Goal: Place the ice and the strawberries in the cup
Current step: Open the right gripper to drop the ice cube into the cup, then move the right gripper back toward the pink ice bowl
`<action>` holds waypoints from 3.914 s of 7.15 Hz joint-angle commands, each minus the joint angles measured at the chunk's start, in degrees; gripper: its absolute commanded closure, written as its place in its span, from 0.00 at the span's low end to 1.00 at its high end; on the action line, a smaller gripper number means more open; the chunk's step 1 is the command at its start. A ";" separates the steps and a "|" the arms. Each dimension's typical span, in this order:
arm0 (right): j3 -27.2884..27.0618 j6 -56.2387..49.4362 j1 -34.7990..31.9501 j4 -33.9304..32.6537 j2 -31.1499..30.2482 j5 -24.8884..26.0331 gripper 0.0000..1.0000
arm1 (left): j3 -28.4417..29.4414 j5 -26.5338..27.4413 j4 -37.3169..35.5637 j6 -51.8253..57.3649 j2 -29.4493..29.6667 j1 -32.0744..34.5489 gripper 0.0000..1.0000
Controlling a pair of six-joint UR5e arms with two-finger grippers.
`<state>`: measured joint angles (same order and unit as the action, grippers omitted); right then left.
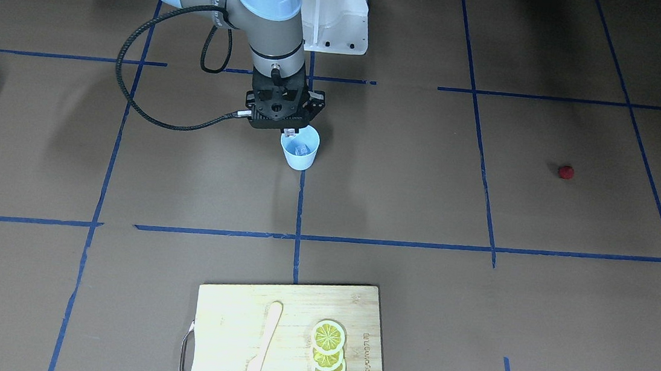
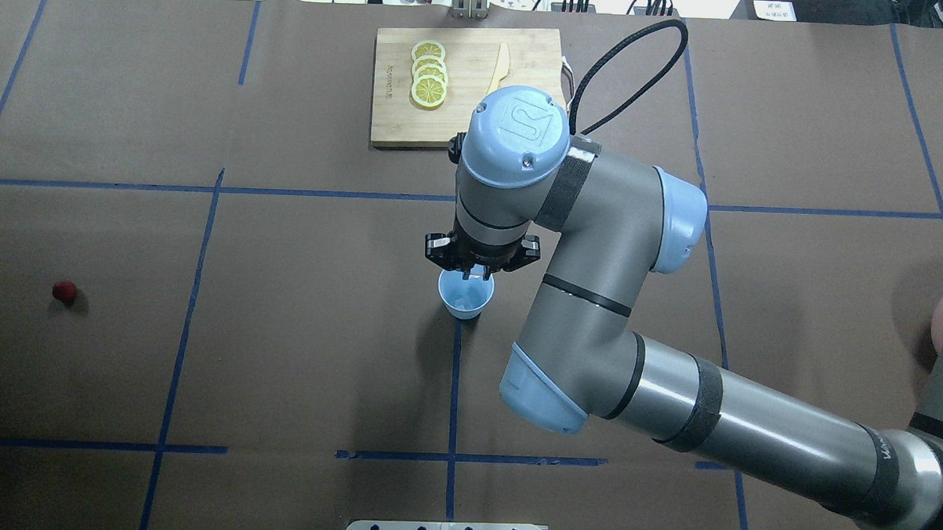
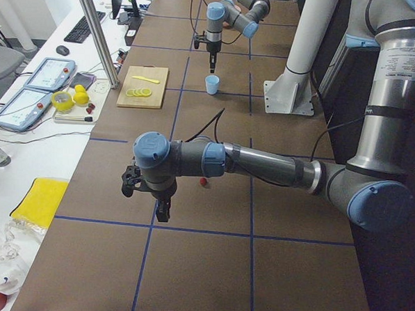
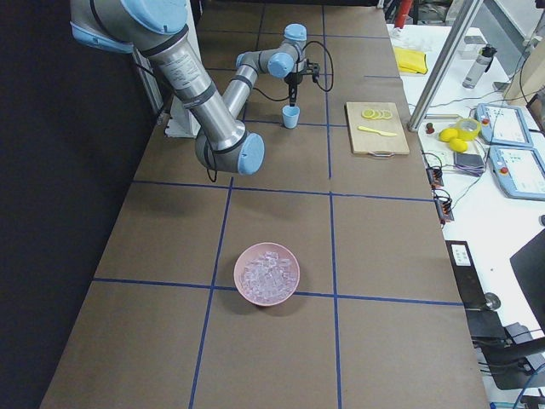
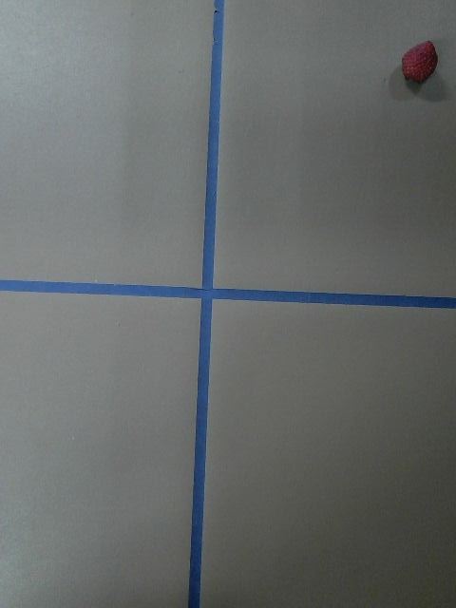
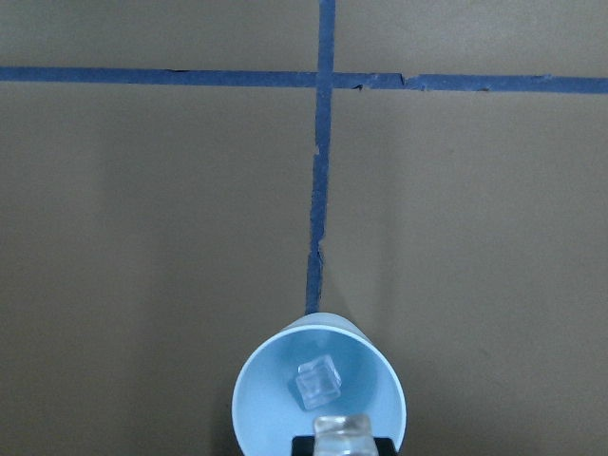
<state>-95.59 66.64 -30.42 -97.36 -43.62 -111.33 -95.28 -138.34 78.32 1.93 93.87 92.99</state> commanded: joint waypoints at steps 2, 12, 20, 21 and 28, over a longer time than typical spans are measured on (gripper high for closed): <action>0.23 0.16 1.41 0.06 0.12 1.56 0.97 | 0.01 0.00 -0.01 0.01 0.00 0.00 0.00; -2.91 0.07 -1.73 0.95 -1.10 1.56 0.07 | 0.09 0.09 -0.01 -0.34 0.08 -0.09 0.00; -27.54 -38.99 -31.23 -3.42 -37.61 -13.87 0.01 | -0.78 0.00 -0.01 -0.61 0.17 -0.09 0.00; -27.02 -44.87 -35.81 1.68 -44.29 -17.22 0.01 | -0.87 0.00 -0.01 -0.61 0.09 -0.09 0.00; -12.80 -60.41 -44.73 23.83 -61.58 -19.45 0.01 | -1.57 0.00 -0.01 -0.70 0.17 -0.09 0.00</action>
<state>-112.91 5.08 -75.06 -81.51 -103.92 -130.62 -96.57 -138.34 78.34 1.29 94.04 92.90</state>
